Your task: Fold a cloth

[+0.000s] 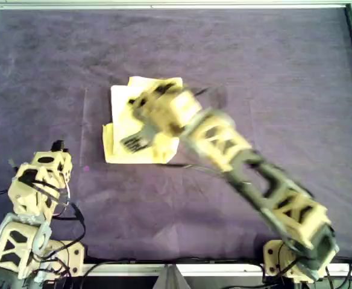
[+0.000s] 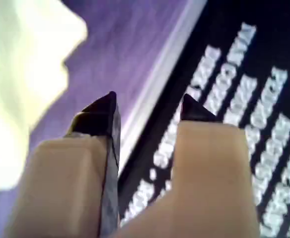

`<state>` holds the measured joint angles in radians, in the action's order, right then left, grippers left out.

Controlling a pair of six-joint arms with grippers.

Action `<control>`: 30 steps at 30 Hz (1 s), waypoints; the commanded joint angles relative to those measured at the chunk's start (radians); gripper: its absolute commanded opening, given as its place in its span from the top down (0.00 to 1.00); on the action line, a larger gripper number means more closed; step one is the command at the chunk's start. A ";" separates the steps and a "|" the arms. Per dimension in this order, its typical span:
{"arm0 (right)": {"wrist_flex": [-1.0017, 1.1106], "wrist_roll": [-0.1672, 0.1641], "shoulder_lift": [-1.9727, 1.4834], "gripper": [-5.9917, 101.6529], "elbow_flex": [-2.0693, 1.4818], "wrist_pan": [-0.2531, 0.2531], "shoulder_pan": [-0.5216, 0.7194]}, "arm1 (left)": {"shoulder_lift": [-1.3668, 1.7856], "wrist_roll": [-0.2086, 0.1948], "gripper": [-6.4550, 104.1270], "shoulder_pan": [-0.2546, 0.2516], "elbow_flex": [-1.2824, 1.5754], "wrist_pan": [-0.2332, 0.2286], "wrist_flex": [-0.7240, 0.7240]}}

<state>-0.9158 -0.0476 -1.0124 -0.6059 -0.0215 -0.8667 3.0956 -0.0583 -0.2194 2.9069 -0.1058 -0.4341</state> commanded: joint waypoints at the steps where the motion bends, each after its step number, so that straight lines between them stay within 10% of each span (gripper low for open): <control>1: -0.202 0.009 -0.288 0.47 0.066 0.000 0.040 | 0.018 0.003 0.32 0.025 -0.021 -0.006 0.002; 30: -0.238 -0.009 -1.990 0.48 -1.798 -0.002 0.715 | 0.018 0.003 0.24 0.025 -0.043 -0.006 0.000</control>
<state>-1.1904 -0.0522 -2.9207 -2.3209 -0.0245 -0.1703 3.0956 -0.0583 -0.2194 2.9069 -0.1058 -0.4341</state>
